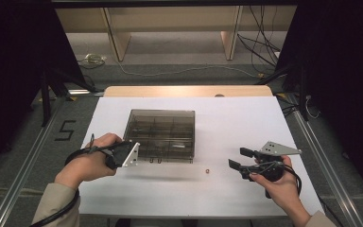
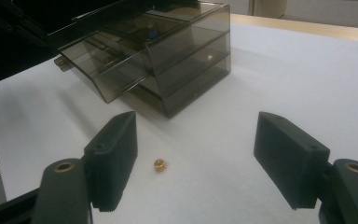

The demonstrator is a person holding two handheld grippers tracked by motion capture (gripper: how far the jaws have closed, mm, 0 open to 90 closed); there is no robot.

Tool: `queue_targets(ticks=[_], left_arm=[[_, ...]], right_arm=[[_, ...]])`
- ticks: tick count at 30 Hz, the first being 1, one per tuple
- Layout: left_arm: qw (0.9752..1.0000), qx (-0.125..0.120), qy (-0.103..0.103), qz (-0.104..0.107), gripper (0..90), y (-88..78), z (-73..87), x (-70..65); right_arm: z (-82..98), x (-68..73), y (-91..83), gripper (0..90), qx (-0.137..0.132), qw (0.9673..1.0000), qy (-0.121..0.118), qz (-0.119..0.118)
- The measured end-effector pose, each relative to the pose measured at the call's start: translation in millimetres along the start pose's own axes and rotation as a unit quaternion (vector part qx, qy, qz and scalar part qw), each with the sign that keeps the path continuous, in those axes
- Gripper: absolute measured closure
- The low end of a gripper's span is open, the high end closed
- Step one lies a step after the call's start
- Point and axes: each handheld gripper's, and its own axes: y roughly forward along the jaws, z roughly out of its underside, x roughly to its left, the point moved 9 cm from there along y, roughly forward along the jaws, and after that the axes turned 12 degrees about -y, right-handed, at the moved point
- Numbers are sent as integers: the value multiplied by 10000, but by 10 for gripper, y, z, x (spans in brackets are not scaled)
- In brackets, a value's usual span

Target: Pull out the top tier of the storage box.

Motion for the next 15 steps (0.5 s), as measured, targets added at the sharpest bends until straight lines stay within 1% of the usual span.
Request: queue_targets(ticks=[5,6,8,11,15], left_arm=[[10000,-8,-30,-1,852,-5,-3,-12],[10000,8,4,-4,852,-8,-2,-13],[10000,-33,-40,-2,852,-5,-6,-23],[10000,-10,-24,30,853,-15,2,-35],[10000,-24,-77,37,852,-26,-4,-52]], right_arm=[[0,0,1,311,-5,10000,-2,-4],[2,-1,2,311,1,10000,-12,-4],[-2,1,2,311,-8,10000,-7,-5],[-1,0,2,311,-4,10000,-26,-3],[-4,-1,1,311,-12,10000,-18,3]])
